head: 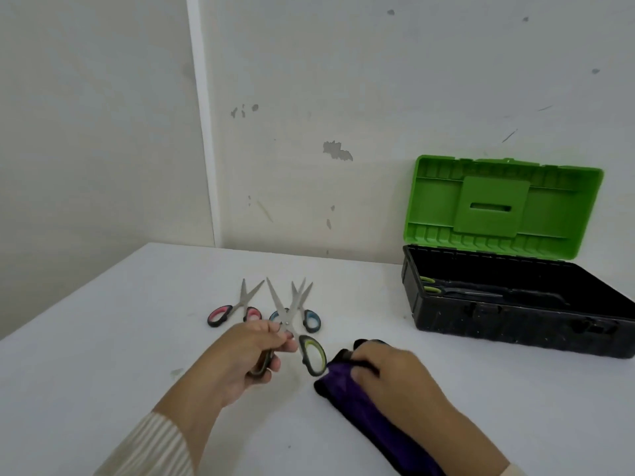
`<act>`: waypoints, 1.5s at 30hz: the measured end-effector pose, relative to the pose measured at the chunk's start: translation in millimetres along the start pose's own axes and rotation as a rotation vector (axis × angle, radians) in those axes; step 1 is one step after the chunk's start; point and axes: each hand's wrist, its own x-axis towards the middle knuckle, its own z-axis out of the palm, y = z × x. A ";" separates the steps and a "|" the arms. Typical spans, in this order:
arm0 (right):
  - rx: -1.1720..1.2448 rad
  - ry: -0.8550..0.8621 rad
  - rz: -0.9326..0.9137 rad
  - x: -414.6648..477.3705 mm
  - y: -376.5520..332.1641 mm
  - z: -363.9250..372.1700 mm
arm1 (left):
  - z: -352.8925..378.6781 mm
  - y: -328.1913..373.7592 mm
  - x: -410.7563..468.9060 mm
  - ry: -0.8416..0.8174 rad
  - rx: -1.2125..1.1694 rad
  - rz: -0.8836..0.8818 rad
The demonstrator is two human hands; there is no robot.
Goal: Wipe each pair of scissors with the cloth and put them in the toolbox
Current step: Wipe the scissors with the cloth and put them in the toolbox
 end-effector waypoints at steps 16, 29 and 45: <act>0.079 0.198 -0.184 0.7 -13.5 26.1 | 32.2 -29.9 -3.9 -0.061 0.260 0.138; -0.029 0.168 -0.182 8.4 -11.9 20.7 | 39.0 -35.5 0.5 -0.051 0.336 0.240; 0.203 0.349 0.238 19.3 16.7 -13.2 | 32.2 -30.2 -4.1 -0.134 0.363 0.184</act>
